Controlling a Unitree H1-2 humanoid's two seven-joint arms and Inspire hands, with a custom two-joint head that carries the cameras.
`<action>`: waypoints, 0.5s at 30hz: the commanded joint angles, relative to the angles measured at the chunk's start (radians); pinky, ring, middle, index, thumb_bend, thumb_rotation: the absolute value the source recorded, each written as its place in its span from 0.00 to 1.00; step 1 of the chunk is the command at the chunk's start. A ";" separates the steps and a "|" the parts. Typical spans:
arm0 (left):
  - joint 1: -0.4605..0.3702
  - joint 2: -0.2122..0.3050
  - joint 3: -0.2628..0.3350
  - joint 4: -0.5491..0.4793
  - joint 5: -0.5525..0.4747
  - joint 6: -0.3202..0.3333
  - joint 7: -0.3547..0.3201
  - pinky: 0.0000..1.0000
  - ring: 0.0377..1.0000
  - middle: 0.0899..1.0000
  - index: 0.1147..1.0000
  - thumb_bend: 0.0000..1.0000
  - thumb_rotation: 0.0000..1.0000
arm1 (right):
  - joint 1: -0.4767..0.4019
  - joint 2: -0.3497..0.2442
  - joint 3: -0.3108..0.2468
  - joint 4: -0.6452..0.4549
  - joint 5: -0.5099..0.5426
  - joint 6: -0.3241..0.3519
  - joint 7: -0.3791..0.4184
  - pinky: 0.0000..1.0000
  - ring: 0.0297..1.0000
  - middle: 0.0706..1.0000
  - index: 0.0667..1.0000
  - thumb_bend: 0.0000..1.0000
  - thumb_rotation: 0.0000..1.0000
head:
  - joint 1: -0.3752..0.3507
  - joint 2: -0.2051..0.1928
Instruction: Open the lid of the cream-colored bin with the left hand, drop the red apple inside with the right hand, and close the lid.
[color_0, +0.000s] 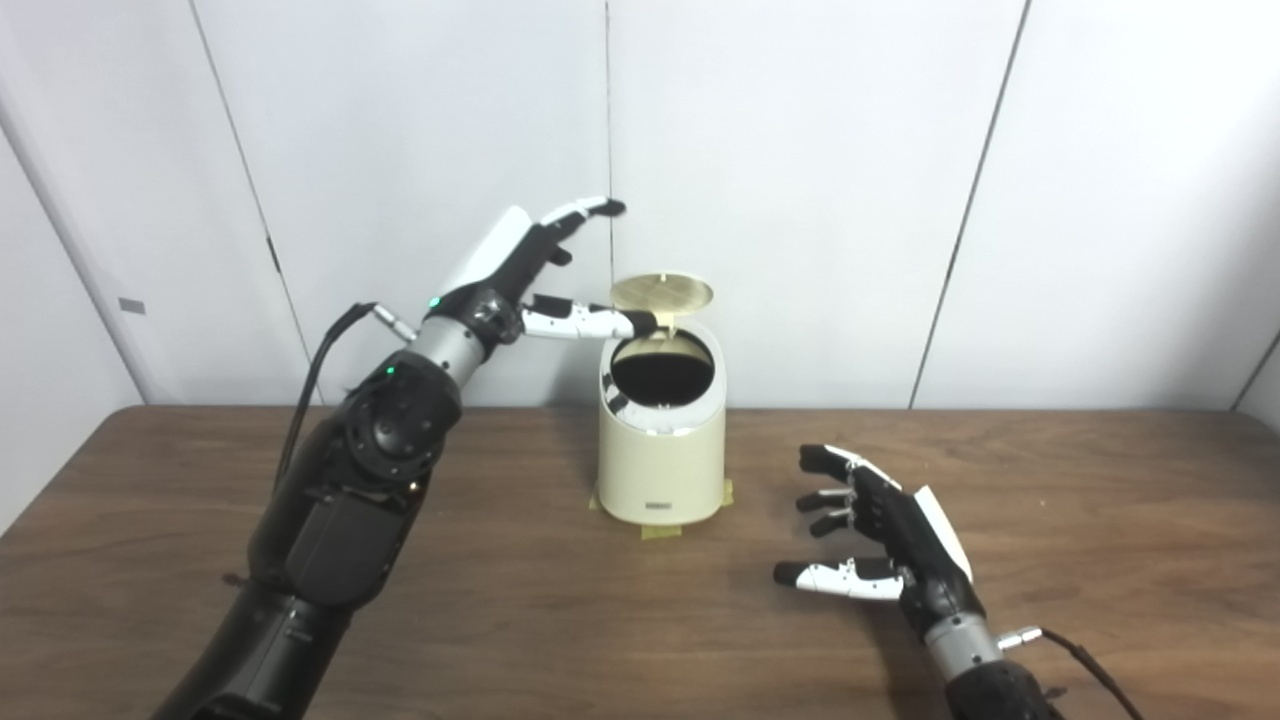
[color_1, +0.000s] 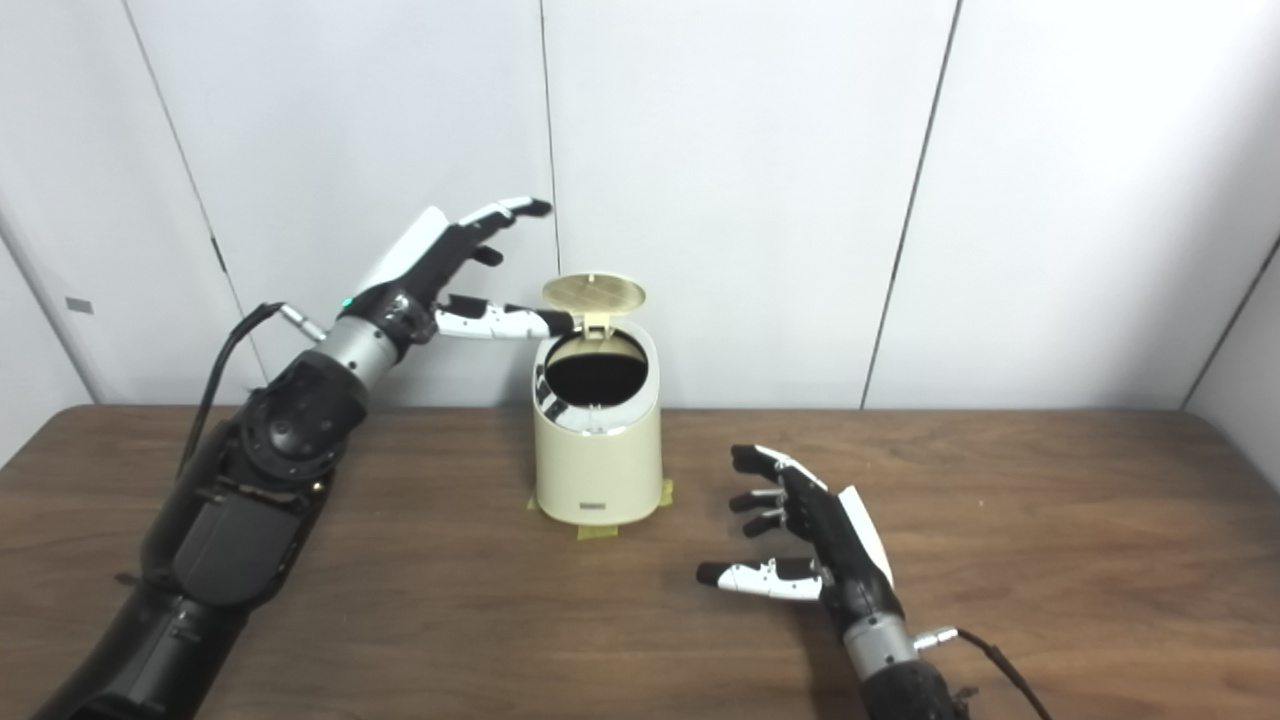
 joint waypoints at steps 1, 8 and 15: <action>-0.068 0.022 -0.006 -0.001 0.025 -0.036 -0.004 0.81 0.93 0.90 0.86 1.00 0.45 | -0.043 0.004 -0.007 -0.025 0.004 -0.018 -0.013 0.53 0.63 0.79 0.79 0.79 0.12 | 0.000 0.000; -0.081 0.046 -0.094 0.017 0.138 -0.040 -0.054 0.97 1.00 0.87 0.84 1.00 0.47 | -0.041 0.006 -0.011 -0.017 0.005 -0.029 -0.015 0.52 0.62 0.79 0.81 0.80 0.13 | -0.005 0.000; -0.062 0.042 -0.114 -0.005 0.168 -0.046 -0.090 1.00 1.00 0.87 0.84 1.00 0.49 | -0.037 0.007 -0.009 -0.020 0.000 -0.029 -0.020 0.52 0.61 0.79 0.82 0.79 0.13 | -0.007 0.000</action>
